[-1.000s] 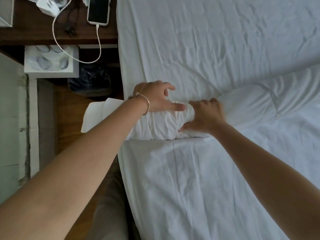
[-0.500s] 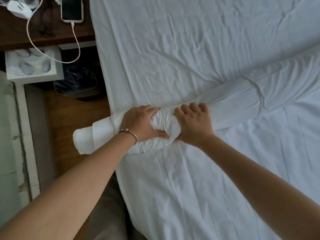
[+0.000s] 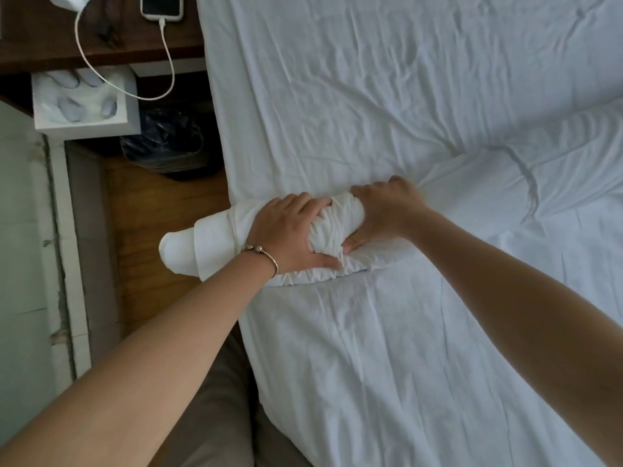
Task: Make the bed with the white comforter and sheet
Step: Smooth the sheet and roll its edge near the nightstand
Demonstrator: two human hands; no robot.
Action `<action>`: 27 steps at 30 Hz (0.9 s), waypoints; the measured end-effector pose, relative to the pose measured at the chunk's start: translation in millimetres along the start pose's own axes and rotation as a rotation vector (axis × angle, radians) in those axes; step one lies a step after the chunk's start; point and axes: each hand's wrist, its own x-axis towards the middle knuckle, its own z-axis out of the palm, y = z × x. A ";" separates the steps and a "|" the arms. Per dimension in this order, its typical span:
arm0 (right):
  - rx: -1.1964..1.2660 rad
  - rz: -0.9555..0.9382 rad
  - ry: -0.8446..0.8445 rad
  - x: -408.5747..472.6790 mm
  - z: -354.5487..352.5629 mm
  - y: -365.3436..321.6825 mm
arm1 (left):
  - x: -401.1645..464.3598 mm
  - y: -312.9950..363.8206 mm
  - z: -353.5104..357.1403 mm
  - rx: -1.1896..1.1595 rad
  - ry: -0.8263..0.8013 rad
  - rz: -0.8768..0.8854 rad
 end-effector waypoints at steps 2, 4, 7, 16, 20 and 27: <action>0.005 0.024 0.067 -7.1 6.3 -2.9 | 1.4 3.6 -11.5 -0.045 -0.104 -0.058; -0.013 0.033 0.145 -15.6 13.0 -6.5 | 8.1 8.1 -25.9 -0.206 -0.199 -0.179; -0.009 0.053 0.244 -36.2 24.3 -9.5 | 29.1 12.4 -38.7 -0.286 -0.238 -0.229; 0.012 0.085 0.707 -71.3 78.5 -23.7 | 11.1 34.3 -17.5 0.028 -0.479 -0.179; -0.066 0.031 0.841 -81.2 90.8 -22.7 | -11.4 48.0 -6.0 -0.033 -0.338 -0.134; -0.087 -0.172 0.055 -88.8 23.9 1.5 | -42.2 58.0 21.9 0.000 -0.061 -0.139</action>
